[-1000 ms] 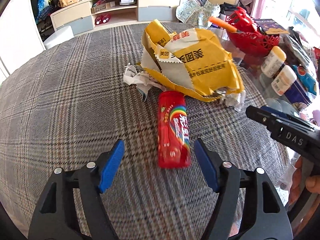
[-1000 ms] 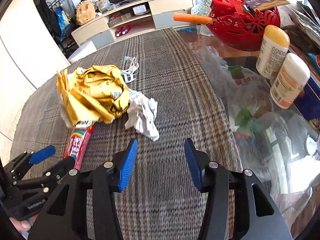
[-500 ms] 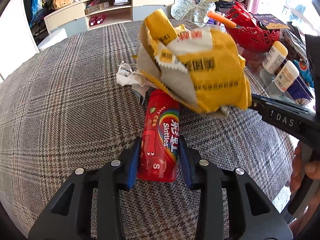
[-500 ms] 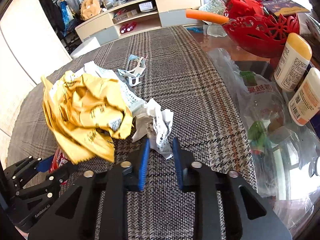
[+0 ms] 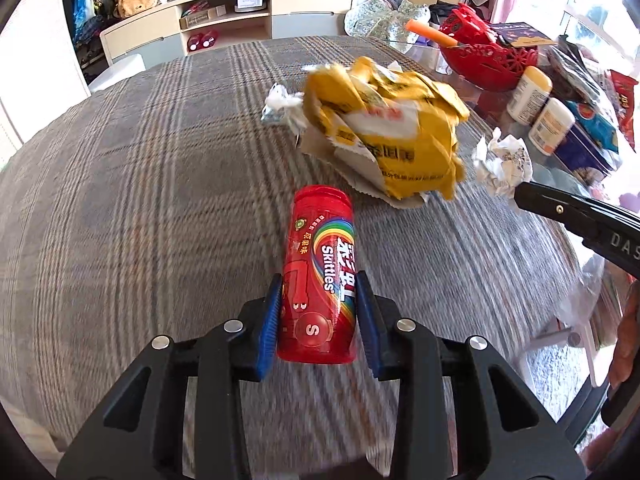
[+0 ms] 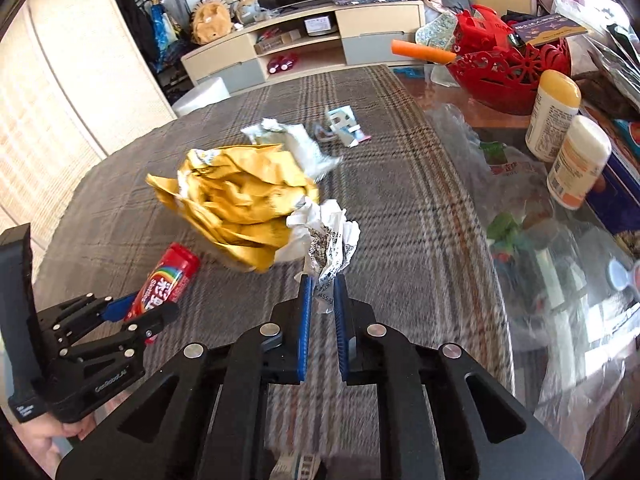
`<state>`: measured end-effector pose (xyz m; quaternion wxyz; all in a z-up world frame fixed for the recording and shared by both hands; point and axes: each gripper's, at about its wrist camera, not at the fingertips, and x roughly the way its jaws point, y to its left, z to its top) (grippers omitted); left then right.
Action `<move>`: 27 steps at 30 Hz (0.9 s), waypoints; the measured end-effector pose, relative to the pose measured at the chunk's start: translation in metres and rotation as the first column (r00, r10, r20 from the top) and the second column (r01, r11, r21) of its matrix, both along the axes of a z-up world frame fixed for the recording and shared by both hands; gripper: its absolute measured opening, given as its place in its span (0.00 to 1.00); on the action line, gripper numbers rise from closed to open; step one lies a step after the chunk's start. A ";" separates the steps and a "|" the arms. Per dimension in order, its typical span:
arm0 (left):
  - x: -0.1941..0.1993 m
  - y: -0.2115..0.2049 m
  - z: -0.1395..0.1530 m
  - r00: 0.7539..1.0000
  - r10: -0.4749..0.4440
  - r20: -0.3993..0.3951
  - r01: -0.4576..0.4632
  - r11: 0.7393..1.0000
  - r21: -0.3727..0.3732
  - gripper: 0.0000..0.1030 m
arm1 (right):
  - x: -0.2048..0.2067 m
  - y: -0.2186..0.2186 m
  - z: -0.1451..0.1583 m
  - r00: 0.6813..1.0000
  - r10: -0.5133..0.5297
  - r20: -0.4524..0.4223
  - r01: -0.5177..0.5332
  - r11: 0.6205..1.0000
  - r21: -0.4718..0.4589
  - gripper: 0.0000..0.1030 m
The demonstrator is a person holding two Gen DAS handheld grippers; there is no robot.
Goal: Collect trash
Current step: 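Grasp the red Skittles tube with left tool while right grasps crumpled white paper, then carry Skittles tube and white paper down to the bin and open both tools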
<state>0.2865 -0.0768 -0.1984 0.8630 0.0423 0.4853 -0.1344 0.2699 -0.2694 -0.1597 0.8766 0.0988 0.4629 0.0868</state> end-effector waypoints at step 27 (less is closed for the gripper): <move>-0.194 0.035 -0.004 1.000 -0.021 -0.020 0.020 0.996 -0.087 0.32 | -0.177 0.054 -0.009 0.997 0.052 -0.054 -0.051 0.999 0.019 0.12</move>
